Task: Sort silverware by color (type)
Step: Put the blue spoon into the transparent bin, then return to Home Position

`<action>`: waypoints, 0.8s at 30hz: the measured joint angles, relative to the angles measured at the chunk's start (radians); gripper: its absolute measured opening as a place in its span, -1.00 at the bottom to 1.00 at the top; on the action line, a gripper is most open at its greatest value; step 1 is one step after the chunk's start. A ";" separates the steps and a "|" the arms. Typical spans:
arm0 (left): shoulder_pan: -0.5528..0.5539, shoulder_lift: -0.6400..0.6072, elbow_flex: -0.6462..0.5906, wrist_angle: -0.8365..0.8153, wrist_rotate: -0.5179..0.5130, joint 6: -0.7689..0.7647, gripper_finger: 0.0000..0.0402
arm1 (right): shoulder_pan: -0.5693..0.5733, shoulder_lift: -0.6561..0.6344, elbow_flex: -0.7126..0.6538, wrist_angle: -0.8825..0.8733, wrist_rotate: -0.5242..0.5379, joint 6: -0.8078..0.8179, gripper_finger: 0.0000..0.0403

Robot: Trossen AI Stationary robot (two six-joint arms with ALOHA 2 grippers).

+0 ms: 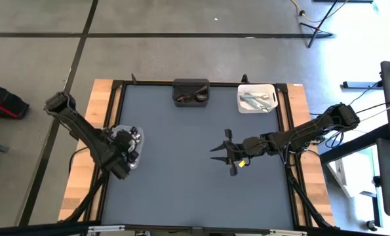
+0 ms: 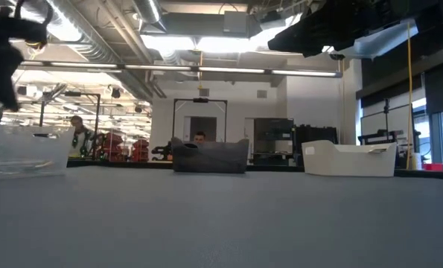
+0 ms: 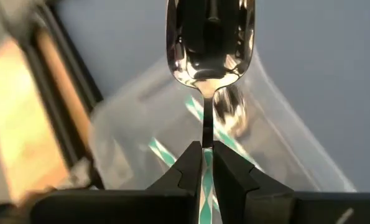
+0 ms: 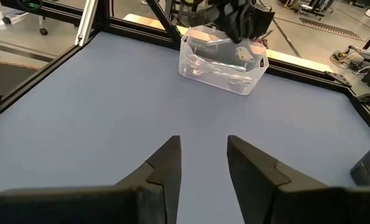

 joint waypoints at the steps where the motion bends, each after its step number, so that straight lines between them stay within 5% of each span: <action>1: 0.002 -0.019 -0.022 0.032 0.025 0.009 -0.88 | 0.000 0.000 0.000 0.000 0.000 0.000 -0.41; 10: 0.027 -0.038 -0.034 0.083 0.156 0.103 -0.80 | 0.000 0.018 0.000 0.014 0.000 0.000 -0.41; 18: 0.102 -0.038 -0.025 0.077 0.222 0.208 -0.49 | 0.000 0.042 0.000 0.034 0.060 -0.005 -0.41; 24: 0.129 -0.049 0.123 0.077 0.026 0.340 -0.43 | 0.000 0.028 0.020 0.026 0.072 0.000 -0.41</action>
